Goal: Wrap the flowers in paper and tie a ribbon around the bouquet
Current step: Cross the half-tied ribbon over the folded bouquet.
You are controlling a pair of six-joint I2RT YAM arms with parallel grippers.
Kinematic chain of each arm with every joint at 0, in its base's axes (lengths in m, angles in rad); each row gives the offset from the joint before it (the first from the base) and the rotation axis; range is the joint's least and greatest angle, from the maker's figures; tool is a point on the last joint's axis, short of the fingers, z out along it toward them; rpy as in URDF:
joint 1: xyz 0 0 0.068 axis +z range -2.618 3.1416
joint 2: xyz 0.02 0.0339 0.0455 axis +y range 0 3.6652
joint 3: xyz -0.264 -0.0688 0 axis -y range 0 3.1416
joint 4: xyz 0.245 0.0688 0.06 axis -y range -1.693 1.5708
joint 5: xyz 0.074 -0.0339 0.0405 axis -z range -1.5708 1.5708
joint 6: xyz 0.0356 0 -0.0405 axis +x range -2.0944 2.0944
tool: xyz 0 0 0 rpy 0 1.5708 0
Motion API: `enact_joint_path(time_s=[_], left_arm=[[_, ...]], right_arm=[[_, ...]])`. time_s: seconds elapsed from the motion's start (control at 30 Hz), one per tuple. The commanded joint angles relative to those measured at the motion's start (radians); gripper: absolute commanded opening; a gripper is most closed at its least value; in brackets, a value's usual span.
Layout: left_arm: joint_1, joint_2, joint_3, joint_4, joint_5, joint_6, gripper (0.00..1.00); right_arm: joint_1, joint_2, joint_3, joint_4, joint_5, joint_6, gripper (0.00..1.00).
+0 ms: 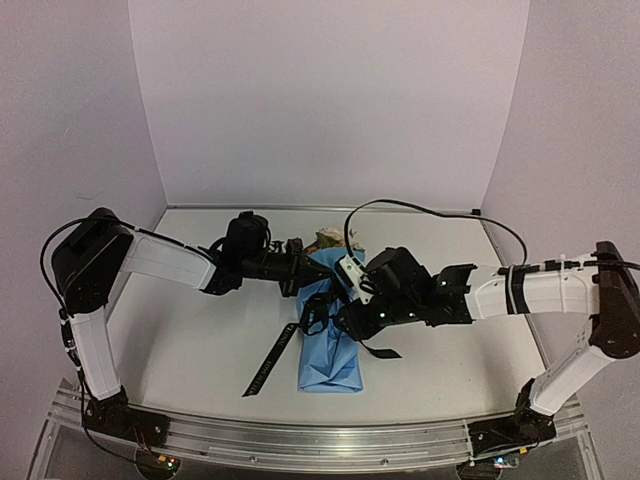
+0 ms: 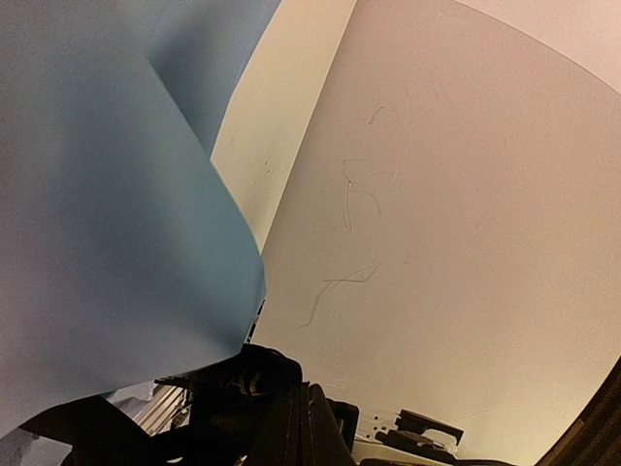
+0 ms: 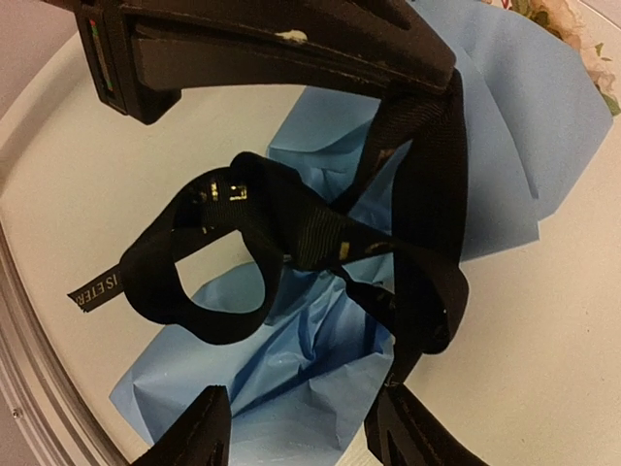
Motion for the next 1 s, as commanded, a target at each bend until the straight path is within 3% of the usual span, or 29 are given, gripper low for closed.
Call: enact_joint_path(time_s=[0.0,0.1,0.27,0.53,0.97], left_arm=[[-0.009,0.005,0.020,0.125,0.044,-0.063,0.00],[-0.015,0.011,0.028,0.140,0.040,-0.073,0.00],[-0.015,0.022,0.032,0.162,0.037,-0.090,0.00],[-0.015,0.030,0.028,0.184,0.037,-0.099,0.00],[-0.015,0.021,0.009,0.208,0.039,-0.105,0.00]], right_arm=[[-0.040,0.055,0.043,0.085,-0.063,0.017,0.50],[-0.066,0.098,0.043,0.190,-0.144,0.090,0.44],[-0.067,0.139,0.048,0.258,-0.136,0.159,0.42],[-0.052,0.134,0.016,0.270,-0.096,0.196,0.35],[-0.034,0.099,-0.036,0.238,-0.103,0.183,0.33]])
